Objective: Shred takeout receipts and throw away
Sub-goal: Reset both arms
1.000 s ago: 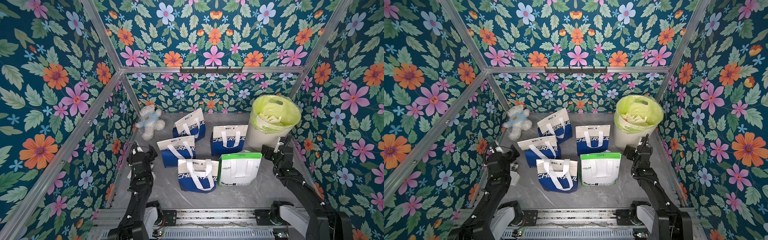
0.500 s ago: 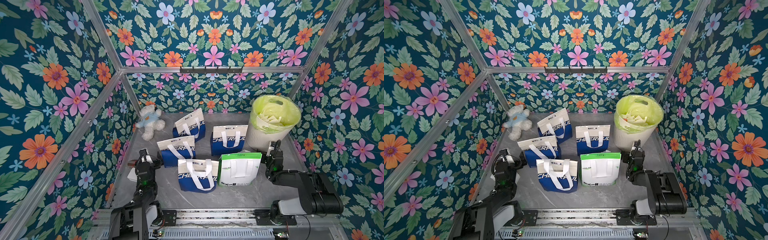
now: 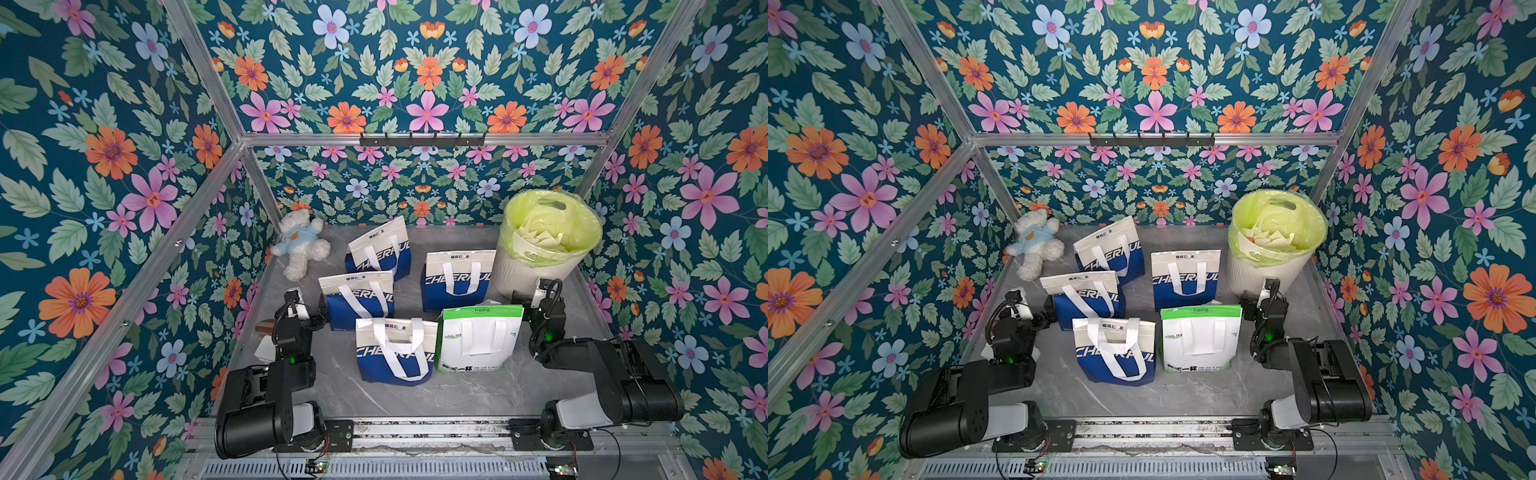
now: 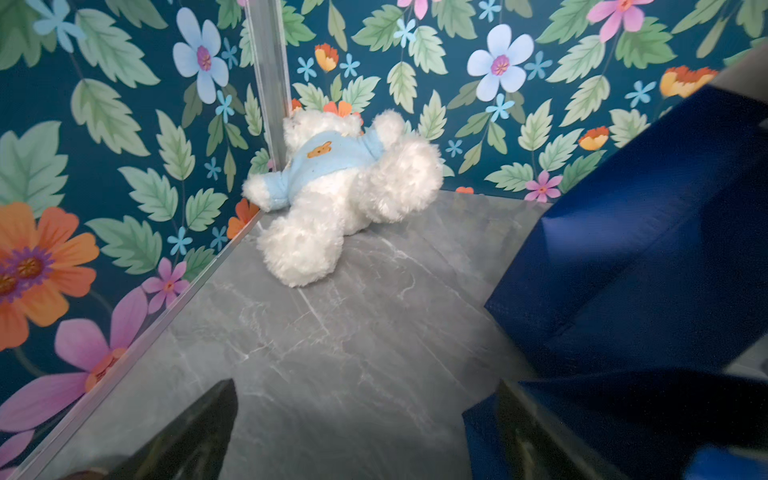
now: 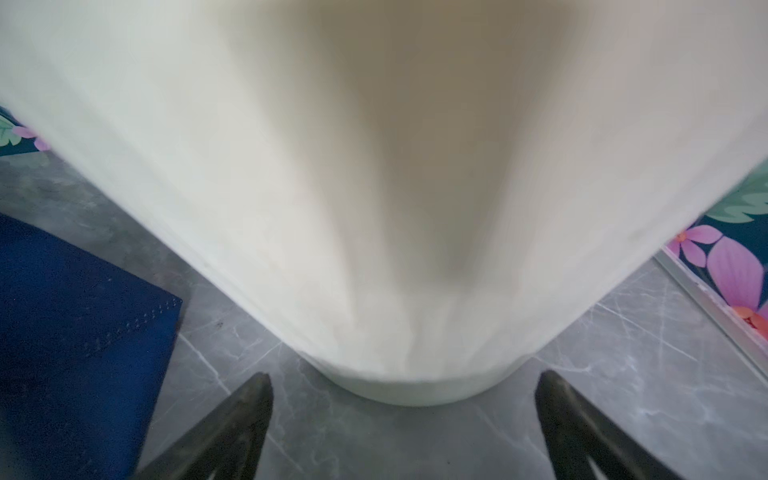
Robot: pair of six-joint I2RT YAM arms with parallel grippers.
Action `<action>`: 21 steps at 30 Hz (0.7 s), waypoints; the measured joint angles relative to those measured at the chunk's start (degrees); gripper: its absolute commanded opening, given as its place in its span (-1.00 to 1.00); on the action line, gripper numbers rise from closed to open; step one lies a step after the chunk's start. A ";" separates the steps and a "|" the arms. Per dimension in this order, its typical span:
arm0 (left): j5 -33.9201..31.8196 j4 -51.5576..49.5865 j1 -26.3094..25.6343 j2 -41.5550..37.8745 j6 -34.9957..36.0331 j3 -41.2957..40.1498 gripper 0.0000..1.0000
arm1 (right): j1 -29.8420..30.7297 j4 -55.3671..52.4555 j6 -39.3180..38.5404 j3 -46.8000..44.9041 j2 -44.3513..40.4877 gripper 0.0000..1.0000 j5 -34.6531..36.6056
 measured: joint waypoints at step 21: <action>-2.54 11.04 -6.84 15.82 1.49 4.74 0.99 | 0.00 -0.07 -0.15 0.46 0.11 0.99 -0.46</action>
